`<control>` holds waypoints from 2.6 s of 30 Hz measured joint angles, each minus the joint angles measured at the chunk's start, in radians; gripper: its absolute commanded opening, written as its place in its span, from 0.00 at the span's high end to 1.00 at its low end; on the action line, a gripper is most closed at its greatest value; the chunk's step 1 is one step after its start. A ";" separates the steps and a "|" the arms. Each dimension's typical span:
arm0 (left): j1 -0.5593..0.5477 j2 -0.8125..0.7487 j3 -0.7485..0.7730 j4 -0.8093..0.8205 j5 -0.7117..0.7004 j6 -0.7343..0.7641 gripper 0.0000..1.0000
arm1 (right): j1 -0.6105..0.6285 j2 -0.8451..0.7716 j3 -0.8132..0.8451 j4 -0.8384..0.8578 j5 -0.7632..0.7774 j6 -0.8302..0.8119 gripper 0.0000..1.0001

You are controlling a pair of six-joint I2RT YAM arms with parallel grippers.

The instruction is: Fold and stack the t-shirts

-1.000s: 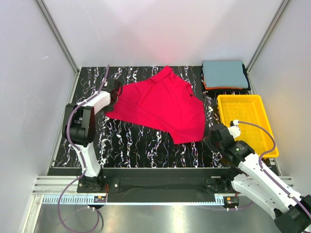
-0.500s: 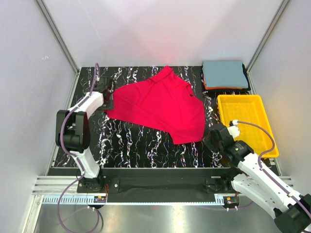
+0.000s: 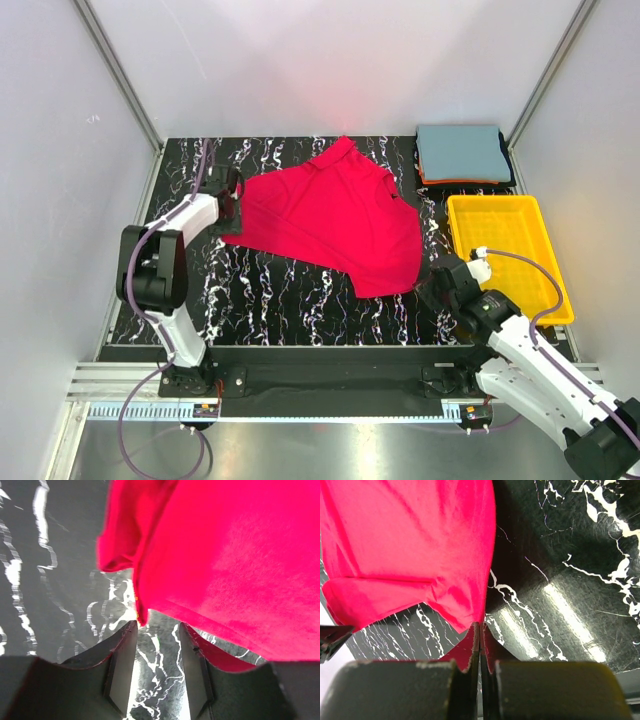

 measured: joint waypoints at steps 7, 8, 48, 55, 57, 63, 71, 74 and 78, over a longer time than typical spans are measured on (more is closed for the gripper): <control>-0.006 0.051 0.000 -0.005 -0.016 -0.031 0.56 | 0.000 -0.012 -0.005 0.003 -0.010 -0.003 1.00; -0.006 0.052 0.000 -0.005 -0.019 -0.032 0.56 | 0.000 -0.016 -0.007 0.003 -0.010 -0.003 1.00; 0.020 -0.021 0.078 -0.097 -0.099 -0.047 1.00 | 0.000 -0.043 0.003 -0.006 0.014 -0.075 1.00; 0.018 -0.276 0.209 -0.177 -0.092 -0.076 1.00 | 0.000 0.035 0.301 -0.055 0.103 -0.193 1.00; 0.018 -0.375 0.268 -0.189 -0.077 -0.100 1.00 | 0.000 0.058 0.419 -0.058 0.127 -0.239 1.00; 0.018 -0.619 0.404 -0.198 -0.034 -0.193 1.00 | 0.000 0.070 0.699 -0.111 0.209 -0.320 1.00; 0.018 -0.854 0.499 -0.254 0.008 -0.314 1.00 | 0.000 -0.054 0.922 -0.280 0.257 -0.346 1.00; 0.018 -0.919 0.522 -0.262 0.041 -0.347 1.00 | 0.001 -0.136 0.964 -0.325 0.272 -0.329 1.00; 0.018 -0.935 0.525 -0.257 0.088 -0.366 1.00 | 0.001 -0.145 1.004 -0.301 0.289 -0.341 1.00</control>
